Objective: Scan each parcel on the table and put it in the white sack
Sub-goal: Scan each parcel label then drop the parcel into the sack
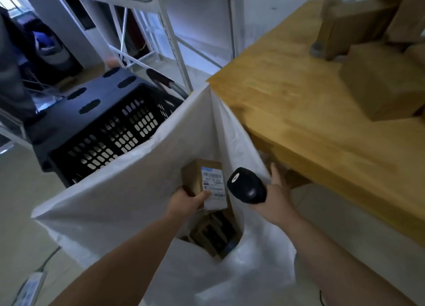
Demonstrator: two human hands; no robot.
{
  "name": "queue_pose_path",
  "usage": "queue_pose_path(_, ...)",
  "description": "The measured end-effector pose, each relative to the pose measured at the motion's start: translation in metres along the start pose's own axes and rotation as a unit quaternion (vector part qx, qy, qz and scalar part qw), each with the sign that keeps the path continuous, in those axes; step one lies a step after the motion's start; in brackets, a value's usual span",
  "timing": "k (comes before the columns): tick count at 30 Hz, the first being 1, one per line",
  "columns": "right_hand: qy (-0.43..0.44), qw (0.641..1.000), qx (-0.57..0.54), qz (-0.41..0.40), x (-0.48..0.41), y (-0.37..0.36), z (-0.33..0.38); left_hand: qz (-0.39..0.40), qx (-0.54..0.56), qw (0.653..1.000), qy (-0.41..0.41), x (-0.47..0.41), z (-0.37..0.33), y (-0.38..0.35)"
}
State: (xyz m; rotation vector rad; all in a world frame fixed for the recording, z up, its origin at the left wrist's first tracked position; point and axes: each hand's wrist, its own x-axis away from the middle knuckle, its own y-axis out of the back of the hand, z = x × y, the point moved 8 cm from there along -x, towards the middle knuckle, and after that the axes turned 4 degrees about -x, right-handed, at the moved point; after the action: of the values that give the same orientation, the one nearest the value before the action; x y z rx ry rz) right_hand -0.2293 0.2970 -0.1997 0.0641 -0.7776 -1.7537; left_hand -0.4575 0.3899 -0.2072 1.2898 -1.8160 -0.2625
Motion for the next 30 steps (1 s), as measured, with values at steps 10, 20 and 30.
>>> queue_pose_path(10,0.057,0.899,0.364,-0.238,-0.023,0.026,-0.020,0.038,-0.138,0.990,-0.010,-0.107,0.037,-0.067)
queue_pose_path(20,0.157,0.788,0.491,-0.337,-0.024,0.027,-0.025,-0.014,-0.259,0.966,-0.011,-0.153,0.034,-0.118)
queue_pose_path(30,0.053,0.871,0.447,-0.196,-0.032,0.032,-0.027,0.006,-0.329,0.935,-0.132,-0.132,-0.023,-0.112)
